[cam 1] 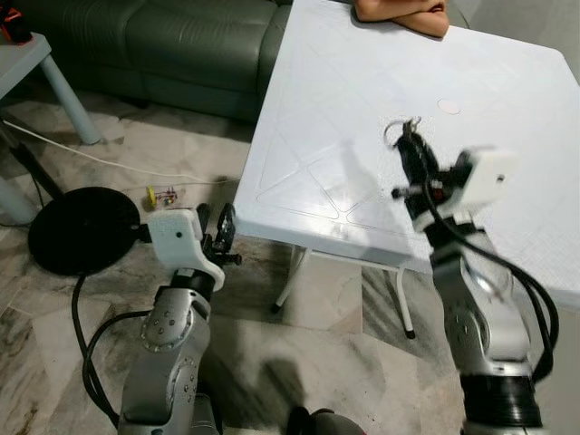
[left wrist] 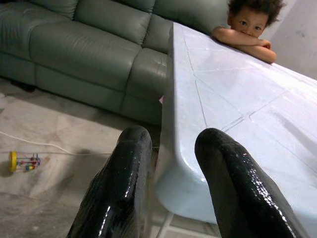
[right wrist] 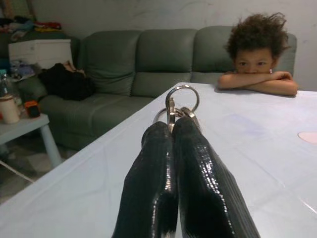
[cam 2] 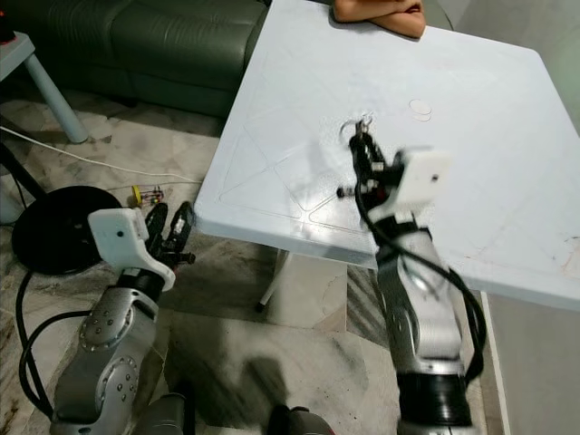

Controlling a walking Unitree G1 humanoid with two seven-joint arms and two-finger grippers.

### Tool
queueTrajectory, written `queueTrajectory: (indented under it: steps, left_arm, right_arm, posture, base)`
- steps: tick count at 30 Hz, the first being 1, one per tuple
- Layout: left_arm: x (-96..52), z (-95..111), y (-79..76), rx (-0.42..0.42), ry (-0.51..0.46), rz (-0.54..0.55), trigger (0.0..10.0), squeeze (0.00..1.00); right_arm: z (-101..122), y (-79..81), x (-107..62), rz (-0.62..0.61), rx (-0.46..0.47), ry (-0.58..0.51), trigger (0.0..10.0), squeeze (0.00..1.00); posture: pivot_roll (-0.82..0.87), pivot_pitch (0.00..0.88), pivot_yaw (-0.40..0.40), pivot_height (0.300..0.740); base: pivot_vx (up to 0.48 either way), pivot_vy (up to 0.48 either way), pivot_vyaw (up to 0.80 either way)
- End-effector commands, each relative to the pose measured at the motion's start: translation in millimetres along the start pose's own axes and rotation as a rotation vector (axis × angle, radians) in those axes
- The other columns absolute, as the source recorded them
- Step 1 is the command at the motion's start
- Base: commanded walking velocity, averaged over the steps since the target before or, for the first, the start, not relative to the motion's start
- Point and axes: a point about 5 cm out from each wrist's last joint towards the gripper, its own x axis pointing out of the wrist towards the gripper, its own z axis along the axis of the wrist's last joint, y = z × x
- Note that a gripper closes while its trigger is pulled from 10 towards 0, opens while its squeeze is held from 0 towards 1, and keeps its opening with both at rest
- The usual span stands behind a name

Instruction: Hang keys on a hook

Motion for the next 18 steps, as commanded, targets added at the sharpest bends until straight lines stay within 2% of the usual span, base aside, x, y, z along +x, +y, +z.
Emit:
queueTrajectory:
  steps: [1,9,11,12,14,18]
  left_arm:
    - [-6.6,2,0.1,0.029,-0.035,-0.024,10.0,0.0]
    - [-16.5,-14,7.4,0.066,-0.02,-0.034,10.0,0.0]
    - [-16.3,-16,8.0,0.064,-0.014,-0.034,10.0,0.0]
    - [-16.1,-19,10.0,0.069,-0.012,-0.032,10.0,0.0]
    - [-14.3,-26,15.1,0.056,0.009,-0.013,10.0,0.0]
    - [-8.9,-24,18.4,0.059,0.0,0.0,10.0,0.0]
  right_arm:
    - [7,0.0,-12.1,-0.003,-0.042,-0.033,10.0,0.0]
    - [-12,-14.7,-41.6,-0.117,-0.105,0.017,10.0,0.0]
    - [-14,-16.0,-42.6,-0.124,-0.116,0.023,10.0,0.0]
    - [-19,-21.5,-45.2,-0.158,-0.148,0.041,10.0,0.0]
    - [-26,-30.4,-46.7,-0.192,-0.122,0.082,10.0,0.0]
    - [-28,-38.2,-43.9,-0.211,-0.121,0.104,10.0,0.0]
  posture:
    - [0.13,0.145,-0.128,0.74]
    - [0.13,0.112,-0.127,0.74]
    - [0.13,0.109,-0.126,0.74]
    - [0.14,0.092,-0.124,0.74]
    - [0.14,0.074,-0.122,0.74]
    - [0.14,0.049,-0.122,0.74]
  base:
    - [0.0,0.0,0.0]
    - [0.0,0.0,0.0]
    - [0.0,0.0,0.0]
    - [0.0,0.0,0.0]
    - [0.0,0.0,0.0]
    - [0.0,0.0,0.0]
